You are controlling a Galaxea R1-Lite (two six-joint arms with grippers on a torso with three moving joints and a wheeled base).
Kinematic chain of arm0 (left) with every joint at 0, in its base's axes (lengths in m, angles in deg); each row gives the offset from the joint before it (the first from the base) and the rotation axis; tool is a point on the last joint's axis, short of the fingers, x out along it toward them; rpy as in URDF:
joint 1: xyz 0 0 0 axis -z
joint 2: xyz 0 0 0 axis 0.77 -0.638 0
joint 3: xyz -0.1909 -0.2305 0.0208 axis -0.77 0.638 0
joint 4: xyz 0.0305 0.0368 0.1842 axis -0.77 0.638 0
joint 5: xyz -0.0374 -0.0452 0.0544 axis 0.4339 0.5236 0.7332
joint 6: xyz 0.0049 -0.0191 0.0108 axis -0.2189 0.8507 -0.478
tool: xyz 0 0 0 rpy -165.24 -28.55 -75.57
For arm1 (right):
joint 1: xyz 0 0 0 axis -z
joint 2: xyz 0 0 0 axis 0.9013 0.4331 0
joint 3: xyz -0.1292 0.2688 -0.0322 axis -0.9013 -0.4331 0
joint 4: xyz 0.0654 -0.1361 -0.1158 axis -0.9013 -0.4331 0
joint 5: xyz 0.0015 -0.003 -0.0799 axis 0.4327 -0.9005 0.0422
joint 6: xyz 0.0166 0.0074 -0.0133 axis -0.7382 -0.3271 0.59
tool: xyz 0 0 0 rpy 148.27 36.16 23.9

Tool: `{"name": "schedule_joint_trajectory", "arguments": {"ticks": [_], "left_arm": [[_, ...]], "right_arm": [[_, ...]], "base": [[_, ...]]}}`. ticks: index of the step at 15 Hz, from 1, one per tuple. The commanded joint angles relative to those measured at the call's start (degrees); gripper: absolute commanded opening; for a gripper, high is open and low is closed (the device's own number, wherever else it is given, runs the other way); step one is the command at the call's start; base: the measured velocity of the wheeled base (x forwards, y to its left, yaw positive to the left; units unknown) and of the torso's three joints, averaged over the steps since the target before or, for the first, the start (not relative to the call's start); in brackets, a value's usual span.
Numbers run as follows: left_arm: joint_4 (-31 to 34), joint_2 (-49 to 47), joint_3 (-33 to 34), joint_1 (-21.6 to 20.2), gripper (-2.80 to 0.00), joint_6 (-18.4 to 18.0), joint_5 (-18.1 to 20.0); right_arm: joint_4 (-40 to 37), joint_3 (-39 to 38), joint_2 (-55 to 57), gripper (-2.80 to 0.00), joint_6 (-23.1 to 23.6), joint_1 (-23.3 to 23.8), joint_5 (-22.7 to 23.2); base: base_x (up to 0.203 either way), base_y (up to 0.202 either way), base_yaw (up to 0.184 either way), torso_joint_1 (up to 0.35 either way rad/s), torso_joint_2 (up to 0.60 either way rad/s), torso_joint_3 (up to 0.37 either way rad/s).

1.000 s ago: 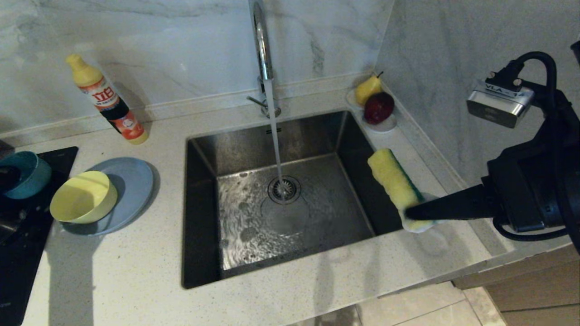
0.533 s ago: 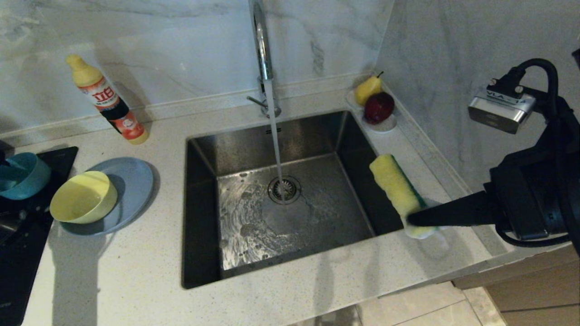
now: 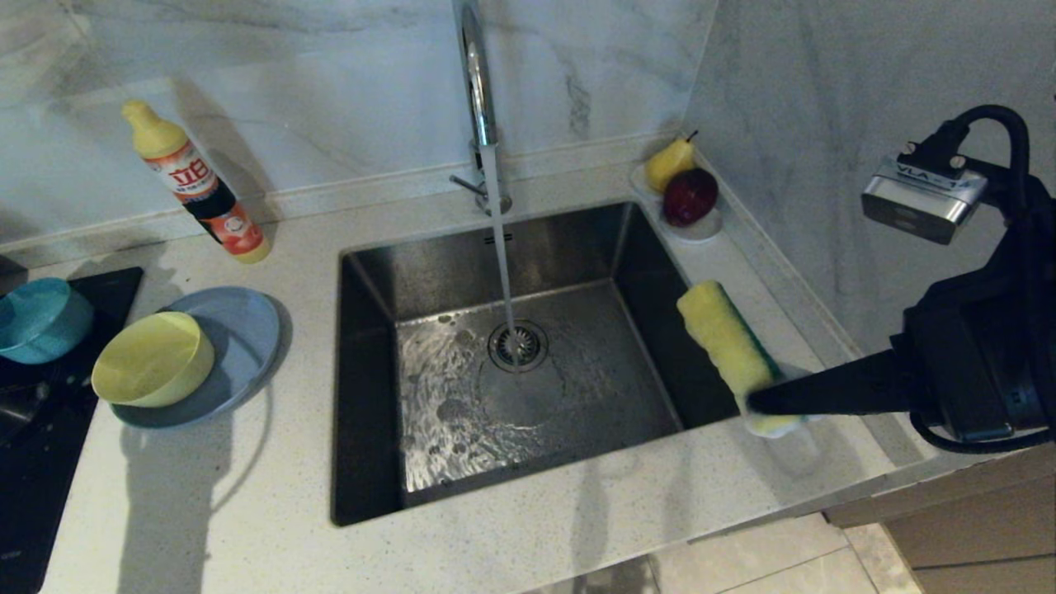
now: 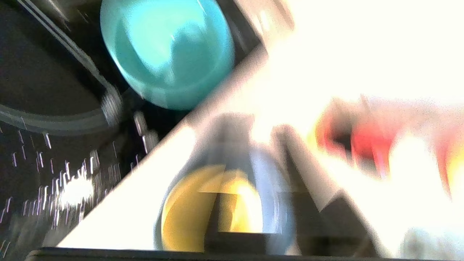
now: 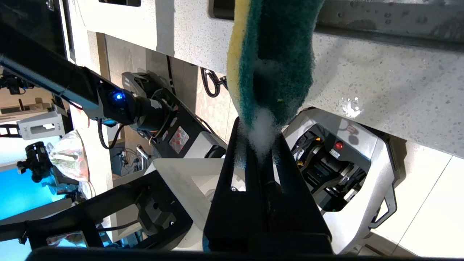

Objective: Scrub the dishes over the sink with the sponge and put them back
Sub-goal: Place the bowl on the table, then wash the bowl

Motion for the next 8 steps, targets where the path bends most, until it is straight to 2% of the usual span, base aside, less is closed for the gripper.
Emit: {"name": "schedule_joint_trajectory", "arguments": {"ticks": [1,5,8], "left_arm": [[4.1,3.3,0.1,2.5,-2.80,-4.7,0.8],[10.4,2.4,2.5,6.4,-2.80,-17.0,0.4],[11.2,1.1,6.2,10.6,-2.80,-23.7,-3.5]], "right_arm": [[0.1,-0.8,-0.6,-2.80,-0.1,0.0,0.2],[0.2,-0.8,-0.5,-2.80,-0.1,0.0,0.2],[0.2,-0.9,-0.3,-2.80,-0.1,0.0,0.2]], "base": [[0.000,0.000,0.000,0.000,0.00,0.000],[0.000,0.000,0.000,0.000,0.00,0.000],[0.000,0.000,0.000,0.000,0.00,0.000]]}}
